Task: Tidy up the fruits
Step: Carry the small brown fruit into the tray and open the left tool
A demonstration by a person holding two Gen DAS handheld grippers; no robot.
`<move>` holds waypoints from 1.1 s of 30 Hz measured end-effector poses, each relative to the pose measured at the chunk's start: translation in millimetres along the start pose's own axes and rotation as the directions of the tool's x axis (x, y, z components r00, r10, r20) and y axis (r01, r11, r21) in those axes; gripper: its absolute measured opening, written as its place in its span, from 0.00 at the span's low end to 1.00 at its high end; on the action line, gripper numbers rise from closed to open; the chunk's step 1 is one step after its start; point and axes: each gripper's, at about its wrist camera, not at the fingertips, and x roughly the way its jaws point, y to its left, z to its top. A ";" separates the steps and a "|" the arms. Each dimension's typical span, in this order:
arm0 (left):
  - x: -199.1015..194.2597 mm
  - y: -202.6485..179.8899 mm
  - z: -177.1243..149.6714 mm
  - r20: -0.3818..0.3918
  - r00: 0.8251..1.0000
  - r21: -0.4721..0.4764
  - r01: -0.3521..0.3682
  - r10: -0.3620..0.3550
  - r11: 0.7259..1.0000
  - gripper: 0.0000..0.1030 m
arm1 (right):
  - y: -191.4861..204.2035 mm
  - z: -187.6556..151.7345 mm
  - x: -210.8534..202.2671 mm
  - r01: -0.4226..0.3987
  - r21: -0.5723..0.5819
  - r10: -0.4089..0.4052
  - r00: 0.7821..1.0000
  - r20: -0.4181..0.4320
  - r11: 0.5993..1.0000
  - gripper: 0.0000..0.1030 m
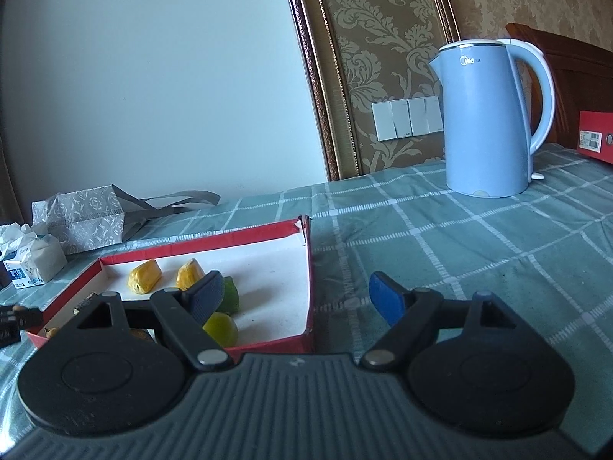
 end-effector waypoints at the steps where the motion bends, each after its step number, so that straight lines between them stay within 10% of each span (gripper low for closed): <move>1: 0.0 -1.6 5.5 0.016 1.000 0.004 0.000 0.000 1.000 0.25 | -0.2 0.5 -0.5 -0.004 0.004 0.004 1.000 0.002 1.000 0.80; 13: 47.9 -28.3 34.2 0.014 1.000 0.005 0.021 -0.021 1.000 0.27 | 0.1 3.5 0.1 -0.030 0.017 0.030 1.000 0.001 0.999 0.80; 18: 52.2 -27.6 25.9 0.062 0.998 -0.021 -0.027 0.029 0.999 0.90 | 0.0 4.3 0.3 -0.032 0.024 0.032 0.999 0.002 0.999 0.85; 33: 9.1 -9.0 13.3 0.028 0.998 -0.055 0.066 -0.065 0.996 0.90 | 2.7 3.6 -3.0 -0.047 0.012 0.047 0.999 0.016 0.999 0.87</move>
